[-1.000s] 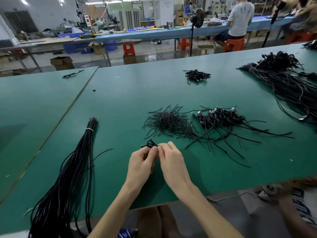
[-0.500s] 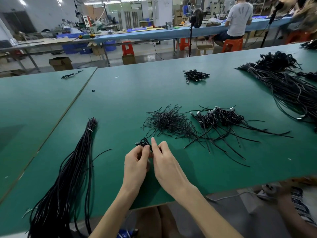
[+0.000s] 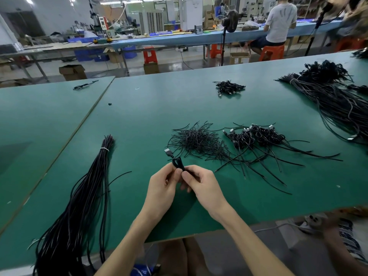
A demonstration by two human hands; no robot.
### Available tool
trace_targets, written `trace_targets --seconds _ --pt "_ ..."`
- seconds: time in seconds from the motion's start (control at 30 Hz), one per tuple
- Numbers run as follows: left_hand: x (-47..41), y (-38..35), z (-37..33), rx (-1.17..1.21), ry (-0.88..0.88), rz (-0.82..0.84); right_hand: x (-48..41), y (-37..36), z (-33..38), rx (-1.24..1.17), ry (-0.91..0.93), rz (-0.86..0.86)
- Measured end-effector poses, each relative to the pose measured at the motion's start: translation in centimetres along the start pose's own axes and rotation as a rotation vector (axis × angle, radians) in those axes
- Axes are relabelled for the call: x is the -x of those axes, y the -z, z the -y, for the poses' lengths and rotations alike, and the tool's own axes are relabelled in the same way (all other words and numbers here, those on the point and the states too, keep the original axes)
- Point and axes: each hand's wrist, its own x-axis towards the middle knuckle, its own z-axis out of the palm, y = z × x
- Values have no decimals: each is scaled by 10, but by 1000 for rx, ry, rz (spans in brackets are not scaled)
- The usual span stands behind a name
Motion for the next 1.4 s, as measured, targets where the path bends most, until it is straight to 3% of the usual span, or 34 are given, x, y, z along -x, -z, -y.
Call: trace_targets --seconds 0.13,0.43,0.63,0.77,1.13,1.4 --pt "-3 -1 -5 -36 -26 39 0 0 -6 -74 13 -114" --pt "5 -22 -13 280 143 -25 1 2 -10 -241 41 -225" --pt "-10 11 -10 -35 1 170 4 1 -1 -216 45 -76" --pt "-17 22 -11 -170 -75 296 5 2 1 -221 69 -64" --pt "9 -12 -9 -330 -14 -77 5 3 -3 -226 34 -205" --pt "3 5 -11 82 210 -70 4 2 -2 -190 20 -185"
